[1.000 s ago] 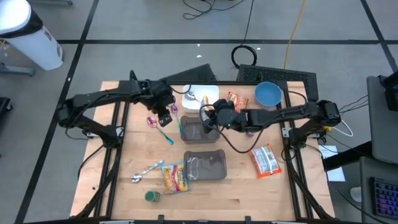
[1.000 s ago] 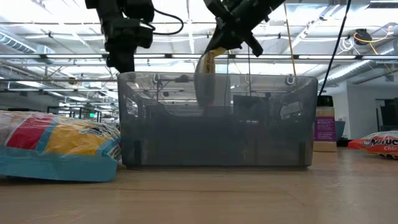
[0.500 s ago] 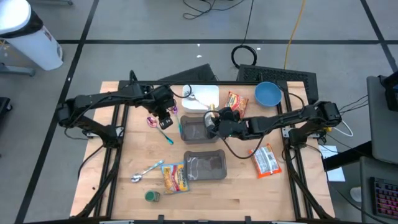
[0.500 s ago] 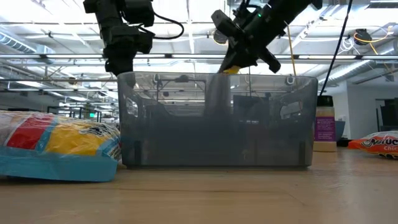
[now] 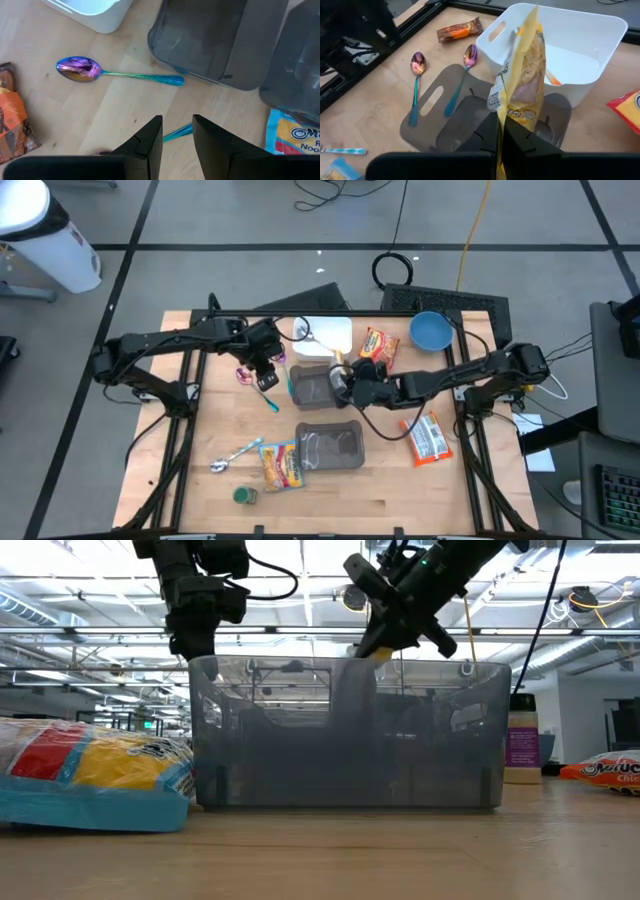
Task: Pick & Place Food Item
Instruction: Put the yellow noodle pack into the top black bin
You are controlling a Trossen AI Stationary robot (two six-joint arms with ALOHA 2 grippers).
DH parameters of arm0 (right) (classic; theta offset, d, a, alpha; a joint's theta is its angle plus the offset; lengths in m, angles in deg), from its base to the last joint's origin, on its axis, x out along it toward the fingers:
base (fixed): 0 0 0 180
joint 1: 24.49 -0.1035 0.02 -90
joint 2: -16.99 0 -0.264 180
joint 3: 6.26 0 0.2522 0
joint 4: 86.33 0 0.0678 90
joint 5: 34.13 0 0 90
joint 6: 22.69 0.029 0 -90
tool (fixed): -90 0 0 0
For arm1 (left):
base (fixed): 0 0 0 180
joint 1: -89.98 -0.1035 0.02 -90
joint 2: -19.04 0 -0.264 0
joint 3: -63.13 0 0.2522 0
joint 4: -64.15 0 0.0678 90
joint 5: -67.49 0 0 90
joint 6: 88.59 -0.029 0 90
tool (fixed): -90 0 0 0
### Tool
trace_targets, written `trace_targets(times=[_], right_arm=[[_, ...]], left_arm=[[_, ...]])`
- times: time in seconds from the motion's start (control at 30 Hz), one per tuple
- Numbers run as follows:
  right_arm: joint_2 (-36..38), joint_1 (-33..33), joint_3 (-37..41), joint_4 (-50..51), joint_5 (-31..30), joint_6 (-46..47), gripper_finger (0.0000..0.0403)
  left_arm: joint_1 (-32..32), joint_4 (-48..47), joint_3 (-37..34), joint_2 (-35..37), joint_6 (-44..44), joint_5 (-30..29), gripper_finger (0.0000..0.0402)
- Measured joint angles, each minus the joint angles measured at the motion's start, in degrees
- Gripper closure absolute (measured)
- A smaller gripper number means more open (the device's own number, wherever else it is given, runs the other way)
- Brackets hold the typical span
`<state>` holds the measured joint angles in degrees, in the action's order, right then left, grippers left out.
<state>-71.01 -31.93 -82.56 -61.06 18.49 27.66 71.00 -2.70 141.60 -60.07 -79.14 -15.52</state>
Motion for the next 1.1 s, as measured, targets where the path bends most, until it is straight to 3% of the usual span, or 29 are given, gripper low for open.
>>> trace_targets(times=[1.1], right_arm=[[0.0, -1.21, 0.0, 8.13, -1.54, 5.93, 0.0403]], left_arm=[[0.0, 0.44, 0.0, 0.0, 0.96, -1.09, 0.0289]])
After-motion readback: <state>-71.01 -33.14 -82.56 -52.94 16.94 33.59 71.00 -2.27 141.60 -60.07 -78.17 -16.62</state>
